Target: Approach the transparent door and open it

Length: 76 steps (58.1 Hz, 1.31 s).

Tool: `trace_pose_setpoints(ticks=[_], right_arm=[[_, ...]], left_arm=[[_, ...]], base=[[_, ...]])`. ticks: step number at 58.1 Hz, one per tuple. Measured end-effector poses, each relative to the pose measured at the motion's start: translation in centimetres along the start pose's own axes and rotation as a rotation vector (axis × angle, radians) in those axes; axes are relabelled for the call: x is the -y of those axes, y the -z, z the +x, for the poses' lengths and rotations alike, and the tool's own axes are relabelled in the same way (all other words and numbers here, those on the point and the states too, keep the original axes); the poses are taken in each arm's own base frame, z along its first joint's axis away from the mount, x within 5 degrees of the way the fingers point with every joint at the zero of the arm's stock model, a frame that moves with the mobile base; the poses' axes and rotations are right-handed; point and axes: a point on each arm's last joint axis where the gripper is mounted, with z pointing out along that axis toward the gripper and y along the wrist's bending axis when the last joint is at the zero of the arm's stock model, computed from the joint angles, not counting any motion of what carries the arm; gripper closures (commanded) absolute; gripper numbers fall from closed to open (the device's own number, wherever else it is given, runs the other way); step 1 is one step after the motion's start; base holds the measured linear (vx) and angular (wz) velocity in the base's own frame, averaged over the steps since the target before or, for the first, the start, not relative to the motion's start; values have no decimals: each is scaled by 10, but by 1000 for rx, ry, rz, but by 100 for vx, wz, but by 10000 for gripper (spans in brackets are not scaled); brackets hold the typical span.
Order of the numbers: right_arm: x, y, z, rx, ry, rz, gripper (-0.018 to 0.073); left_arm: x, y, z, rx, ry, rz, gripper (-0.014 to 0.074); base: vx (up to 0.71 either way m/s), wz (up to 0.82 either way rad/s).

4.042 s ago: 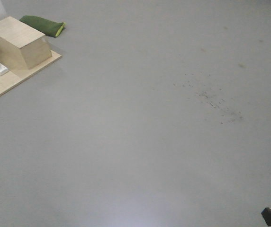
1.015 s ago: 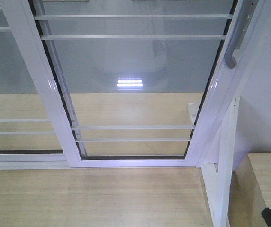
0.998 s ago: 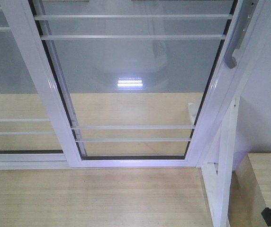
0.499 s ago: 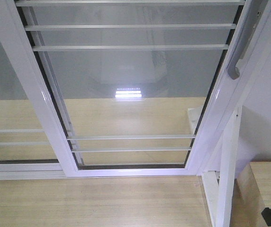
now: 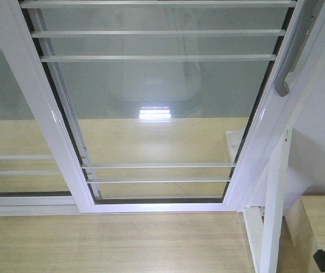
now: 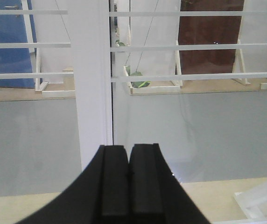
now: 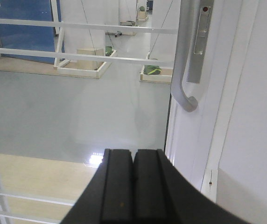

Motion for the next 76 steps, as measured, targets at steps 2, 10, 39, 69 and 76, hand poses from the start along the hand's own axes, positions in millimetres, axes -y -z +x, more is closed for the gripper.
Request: trace_pose_setpoints(ticks=[2,10,39,69,76], right_arm=[[0,0,0,0,0,0,562],[0,0,0,0,0,0,562],[0,0,0,0,0,0,562],[2,1,-15,170,-2,20,562],[3,3,-24,245,-3,28,562]], left_arm=[[0,0,0,0,0,0,602],[0,0,0,0,0,0,602],[0,0,0,0,0,0,602],[-2,2,-19,208,55,-18,602],[-3,3,-23,258,113,-22,602]], base=[[0,-1],[0,0],[0,0],[0,0],[0,0]])
